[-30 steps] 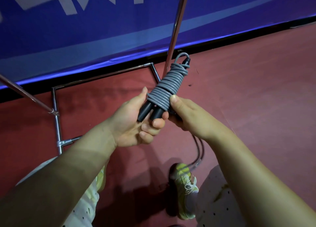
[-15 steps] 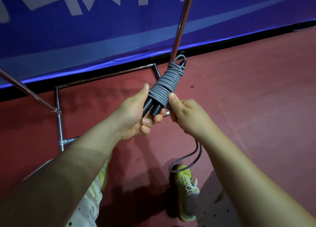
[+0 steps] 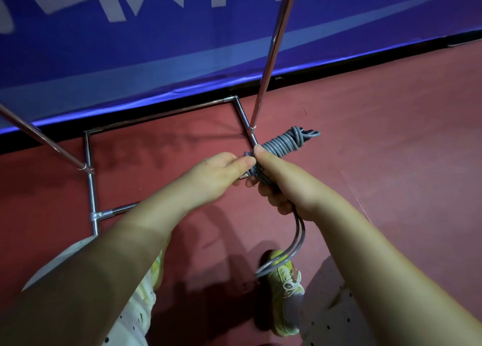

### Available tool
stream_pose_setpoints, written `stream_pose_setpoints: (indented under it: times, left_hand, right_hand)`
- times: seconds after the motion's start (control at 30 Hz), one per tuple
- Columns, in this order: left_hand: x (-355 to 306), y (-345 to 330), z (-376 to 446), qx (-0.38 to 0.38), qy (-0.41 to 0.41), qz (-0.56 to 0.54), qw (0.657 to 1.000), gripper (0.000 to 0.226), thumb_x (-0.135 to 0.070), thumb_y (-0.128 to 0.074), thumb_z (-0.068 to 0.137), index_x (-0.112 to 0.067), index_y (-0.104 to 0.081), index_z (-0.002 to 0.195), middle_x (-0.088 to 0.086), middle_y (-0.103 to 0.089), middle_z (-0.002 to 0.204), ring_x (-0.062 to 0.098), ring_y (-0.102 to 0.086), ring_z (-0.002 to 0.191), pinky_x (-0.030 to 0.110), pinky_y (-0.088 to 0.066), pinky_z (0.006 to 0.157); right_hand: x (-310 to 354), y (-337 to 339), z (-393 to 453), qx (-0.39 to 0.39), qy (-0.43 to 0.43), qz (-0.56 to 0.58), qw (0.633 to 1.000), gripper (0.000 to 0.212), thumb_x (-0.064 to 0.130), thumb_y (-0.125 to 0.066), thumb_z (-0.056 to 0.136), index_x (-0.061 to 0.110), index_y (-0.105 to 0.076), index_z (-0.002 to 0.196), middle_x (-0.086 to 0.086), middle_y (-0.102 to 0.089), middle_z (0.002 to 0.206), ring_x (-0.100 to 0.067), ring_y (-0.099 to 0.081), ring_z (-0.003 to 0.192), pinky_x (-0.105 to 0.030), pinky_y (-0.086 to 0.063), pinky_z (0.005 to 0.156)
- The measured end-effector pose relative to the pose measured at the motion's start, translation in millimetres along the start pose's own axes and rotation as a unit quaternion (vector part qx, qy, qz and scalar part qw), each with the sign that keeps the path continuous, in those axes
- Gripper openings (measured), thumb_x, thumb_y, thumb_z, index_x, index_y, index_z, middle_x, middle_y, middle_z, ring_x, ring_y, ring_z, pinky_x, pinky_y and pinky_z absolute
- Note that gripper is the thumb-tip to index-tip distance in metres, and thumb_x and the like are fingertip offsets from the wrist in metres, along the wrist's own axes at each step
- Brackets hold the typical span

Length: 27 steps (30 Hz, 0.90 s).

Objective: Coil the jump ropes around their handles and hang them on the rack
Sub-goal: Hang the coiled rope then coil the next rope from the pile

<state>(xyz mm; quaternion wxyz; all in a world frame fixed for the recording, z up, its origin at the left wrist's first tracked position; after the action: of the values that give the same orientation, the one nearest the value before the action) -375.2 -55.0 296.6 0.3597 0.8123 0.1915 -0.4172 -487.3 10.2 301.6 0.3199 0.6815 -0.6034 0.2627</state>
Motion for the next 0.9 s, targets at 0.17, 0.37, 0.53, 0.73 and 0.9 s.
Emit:
stream_pose_setpoints:
  times: [0.17, 0.37, 0.53, 0.73, 0.9]
  left_hand:
    - [-5.6, 2.1, -6.3, 0.003, -0.04, -0.105, 0.994, 0.037, -0.053, -0.068, 0.068, -0.02, -0.056, 0.081, -0.015, -0.051, 0.055, 0.003, -0.041, 0.051, 0.023, -0.033, 0.051]
    - [-6.0, -18.7, -27.2, 0.245, 0.122, -0.378, 0.884, 0.07, -0.07, -0.03, 0.066, -0.015, -0.072, 0.071, 0.005, -0.066, 0.063, 0.012, -0.058, 0.049, 0.021, -0.04, 0.045]
    - [-4.2, -15.5, -19.8, 0.172, 0.089, -0.34, 0.921, 0.052, -0.057, -0.049, 0.066, -0.011, -0.06, 0.087, -0.002, -0.056, 0.054, 0.007, -0.047, 0.042, 0.017, -0.038, 0.041]
    - [1.3, 1.5, -9.4, 0.041, 0.037, -0.174, 0.983, 0.033, -0.036, -0.052, 0.091, -0.01, -0.057, 0.072, 0.0, -0.062, 0.049, 0.01, -0.053, 0.041, 0.019, -0.042, 0.041]
    - [7.3, 13.5, -1.0, -0.016, -0.001, -0.009, 1.0, 0.023, -0.029, -0.061, 0.091, -0.012, -0.062, 0.075, -0.002, -0.067, 0.054, 0.01, -0.058, 0.047, 0.027, -0.046, 0.055]
  right_hand:
    - [19.4, 1.9, 0.1, -0.082, 0.148, 0.012, 0.985, 0.028, 0.04, -0.045, 0.079, 0.029, -0.05, 0.054, 0.013, -0.038, 0.05, -0.003, -0.03, 0.041, -0.018, -0.024, 0.044]
    - [30.0, -2.7, -11.7, 0.025, 0.233, 0.069, 0.97, 0.015, 0.025, -0.04, 0.077, 0.018, -0.042, 0.064, 0.009, -0.039, 0.048, -0.003, -0.026, 0.039, -0.016, -0.021, 0.039]
    - [19.9, 8.6, -3.8, 0.023, 0.168, -0.019, 0.985, 0.026, 0.043, -0.04, 0.08, 0.019, -0.04, 0.07, 0.012, -0.037, 0.05, -0.005, -0.025, 0.041, -0.023, -0.02, 0.043]
    - [8.4, 15.4, -1.3, -0.004, 0.104, -0.112, 0.988, 0.049, 0.055, -0.041, 0.096, 0.013, -0.059, 0.08, 0.005, -0.049, 0.057, -0.006, -0.032, 0.042, -0.022, -0.027, 0.043]
    - [2.7, 12.8, 5.7, -0.038, 0.072, -0.161, 0.984, 0.048, 0.049, -0.039, 0.098, 0.013, -0.062, 0.078, 0.006, -0.044, 0.053, -0.01, -0.034, 0.045, -0.023, -0.03, 0.042]
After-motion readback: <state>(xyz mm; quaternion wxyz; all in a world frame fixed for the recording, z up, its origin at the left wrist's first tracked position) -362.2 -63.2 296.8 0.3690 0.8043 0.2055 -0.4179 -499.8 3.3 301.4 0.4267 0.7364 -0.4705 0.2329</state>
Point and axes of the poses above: each hand's wrist, its own z-axis towards the middle knuckle, its own y-axis out of the back of the hand, x = y × z, the point moved 6 cm from there along z, towards the middle knuckle
